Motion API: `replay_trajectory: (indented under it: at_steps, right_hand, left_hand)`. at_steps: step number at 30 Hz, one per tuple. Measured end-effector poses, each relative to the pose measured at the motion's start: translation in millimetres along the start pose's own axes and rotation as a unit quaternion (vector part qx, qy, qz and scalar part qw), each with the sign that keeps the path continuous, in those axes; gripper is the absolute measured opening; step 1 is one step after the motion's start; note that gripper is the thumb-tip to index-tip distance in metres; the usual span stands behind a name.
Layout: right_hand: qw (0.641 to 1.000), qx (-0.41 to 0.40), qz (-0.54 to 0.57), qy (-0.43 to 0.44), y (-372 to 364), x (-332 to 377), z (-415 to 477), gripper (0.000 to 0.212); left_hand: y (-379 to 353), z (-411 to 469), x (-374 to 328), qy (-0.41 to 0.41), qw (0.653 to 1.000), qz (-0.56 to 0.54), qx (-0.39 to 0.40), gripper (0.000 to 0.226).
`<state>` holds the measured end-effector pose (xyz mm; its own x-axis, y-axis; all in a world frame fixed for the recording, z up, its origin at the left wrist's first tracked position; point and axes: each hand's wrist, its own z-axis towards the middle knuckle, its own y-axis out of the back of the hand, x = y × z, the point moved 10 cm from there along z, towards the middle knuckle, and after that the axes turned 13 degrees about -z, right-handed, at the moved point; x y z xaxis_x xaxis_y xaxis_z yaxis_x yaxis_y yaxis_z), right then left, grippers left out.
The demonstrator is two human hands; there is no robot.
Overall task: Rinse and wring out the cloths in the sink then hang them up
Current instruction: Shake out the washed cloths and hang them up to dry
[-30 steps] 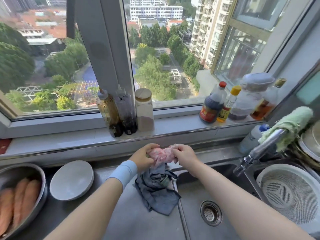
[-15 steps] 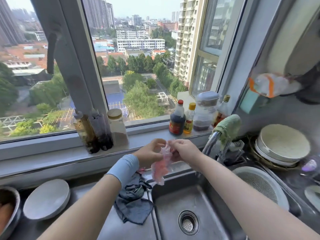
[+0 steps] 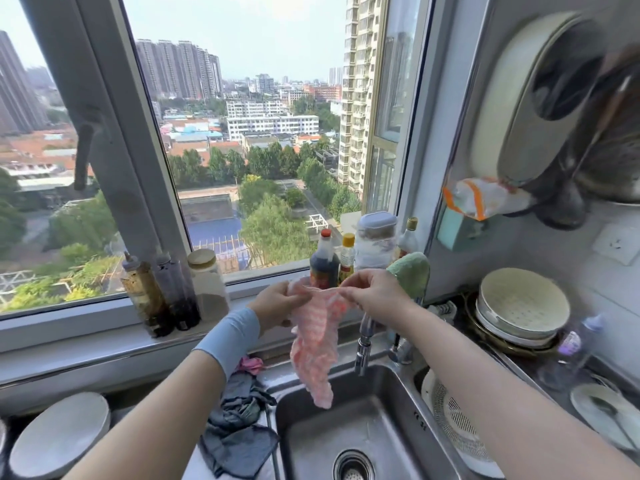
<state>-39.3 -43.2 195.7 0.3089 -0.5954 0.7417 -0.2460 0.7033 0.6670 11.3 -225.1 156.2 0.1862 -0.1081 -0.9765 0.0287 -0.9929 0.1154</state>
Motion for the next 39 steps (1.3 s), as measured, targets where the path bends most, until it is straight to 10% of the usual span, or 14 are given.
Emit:
replay_trajectory:
  at_steps: [5, 12, 16, 24, 31, 39]
  right_hand:
    - [0.993, 0.004, 0.115, 0.021, 14, 19, 3, 0.008]
    - [0.976, -0.041, 0.207, -0.060, 16, 17, 2, 0.018]
    - [0.922, 0.117, 0.363, -0.060, -10, 21, 0, 0.055]
    - [0.972, 0.146, 0.134, -0.129, -18, -8, -5, 0.044]
    - [0.961, 0.110, 0.227, -0.117, -17, 4, 9, 0.091]
    - [0.989, -0.064, -0.135, -0.001, 6, 28, 33, 0.055]
  left_hand:
    - [29, -3, -17, -0.014, 0.964, 0.223, -0.146, 0.020]
    - [30, -8, -53, -0.083, 0.975, -0.158, -0.132, 0.022]
    - [45, -6, -56, -0.065, 0.982, -0.064, -0.167, 0.031]
    - [73, -3, -61, -0.038, 0.956, 0.214, -0.198, 0.042]
    - [78, -13, -11, 0.087, 0.984, -0.122, -0.092, 0.099]
    - [96, -12, -27, -0.036, 0.965, 0.246, -0.087, 0.041]
